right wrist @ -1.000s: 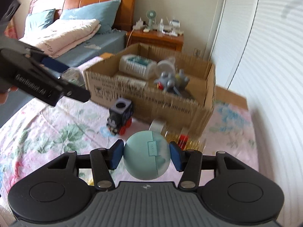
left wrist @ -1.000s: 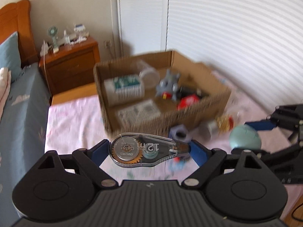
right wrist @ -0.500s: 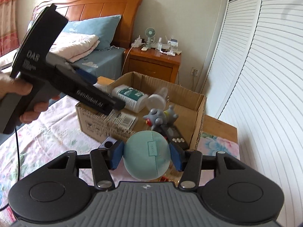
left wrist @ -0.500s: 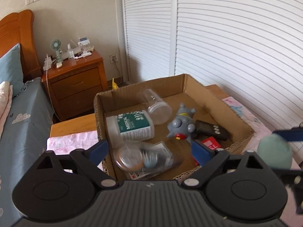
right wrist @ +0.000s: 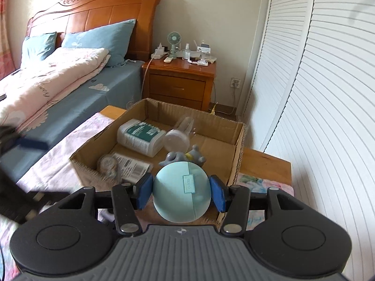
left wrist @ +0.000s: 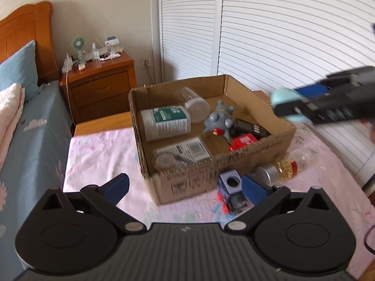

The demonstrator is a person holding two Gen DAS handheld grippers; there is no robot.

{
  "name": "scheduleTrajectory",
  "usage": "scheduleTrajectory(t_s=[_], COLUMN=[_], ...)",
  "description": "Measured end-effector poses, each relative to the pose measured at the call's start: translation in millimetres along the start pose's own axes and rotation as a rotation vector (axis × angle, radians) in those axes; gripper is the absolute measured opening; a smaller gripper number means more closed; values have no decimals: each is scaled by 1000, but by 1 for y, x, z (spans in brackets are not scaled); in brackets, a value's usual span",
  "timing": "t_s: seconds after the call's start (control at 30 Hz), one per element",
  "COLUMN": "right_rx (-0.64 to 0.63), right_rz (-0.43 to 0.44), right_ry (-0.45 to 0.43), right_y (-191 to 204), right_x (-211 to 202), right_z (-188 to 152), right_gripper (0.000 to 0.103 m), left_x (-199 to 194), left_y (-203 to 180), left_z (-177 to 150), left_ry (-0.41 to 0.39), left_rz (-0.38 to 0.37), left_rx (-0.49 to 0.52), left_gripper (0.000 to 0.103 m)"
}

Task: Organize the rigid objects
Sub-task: 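Carry the correction tape and teal case into the box and release both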

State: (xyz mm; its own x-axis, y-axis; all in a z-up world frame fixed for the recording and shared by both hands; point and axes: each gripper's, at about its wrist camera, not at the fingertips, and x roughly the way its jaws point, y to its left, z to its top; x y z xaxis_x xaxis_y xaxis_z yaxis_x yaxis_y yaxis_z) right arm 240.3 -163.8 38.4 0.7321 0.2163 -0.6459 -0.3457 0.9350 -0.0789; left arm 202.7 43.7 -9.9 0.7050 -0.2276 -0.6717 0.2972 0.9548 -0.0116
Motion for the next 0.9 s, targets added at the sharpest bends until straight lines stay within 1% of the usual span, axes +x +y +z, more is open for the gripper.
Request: scheduleTrajectory(t_s=[0.13, 0.27, 0.4, 0.53, 0.73, 0.77, 0.8, 0.83, 0.87, 0.9], right_rx=[17, 40, 73, 97, 120, 122, 127, 132, 127, 117], right_rz=[-13, -9, -8, -9, -14, -18, -21, -25, -29, -31], right_ry=[22, 45, 70, 93, 109, 106, 105, 95, 75, 64], right_y=[-15, -28, -41, -52, -60, -60, -61, -60, -58, -57], right_x=[24, 49, 78, 103, 129, 130, 131, 129, 125, 121], right_z=[16, 30, 45, 56, 58, 59, 58, 58, 57, 57], right_gripper=[58, 58, 58, 58, 58, 63, 77, 84, 95, 100], left_x=[-10, -13, -13, -9, -4, -3, -2, -1, 0, 1], left_y=[-4, -8, -11, -9, -4, -4, -3, -3, -3, -3], left_z=[-10, -15, -18, -18, -17, -17, -17, -18, -18, -18], left_ry=[-24, -14, -15, -7, -7, -6, -3, -1, 2, 5], left_rz=[-6, -30, 3, 12, 21, 23, 27, 29, 29, 28], left_rx=[-26, -48, -51, -57, -81, -81, -82, -83, -84, -86], left_gripper=[102, 102, 102, 102, 102, 102, 102, 102, 102, 102])
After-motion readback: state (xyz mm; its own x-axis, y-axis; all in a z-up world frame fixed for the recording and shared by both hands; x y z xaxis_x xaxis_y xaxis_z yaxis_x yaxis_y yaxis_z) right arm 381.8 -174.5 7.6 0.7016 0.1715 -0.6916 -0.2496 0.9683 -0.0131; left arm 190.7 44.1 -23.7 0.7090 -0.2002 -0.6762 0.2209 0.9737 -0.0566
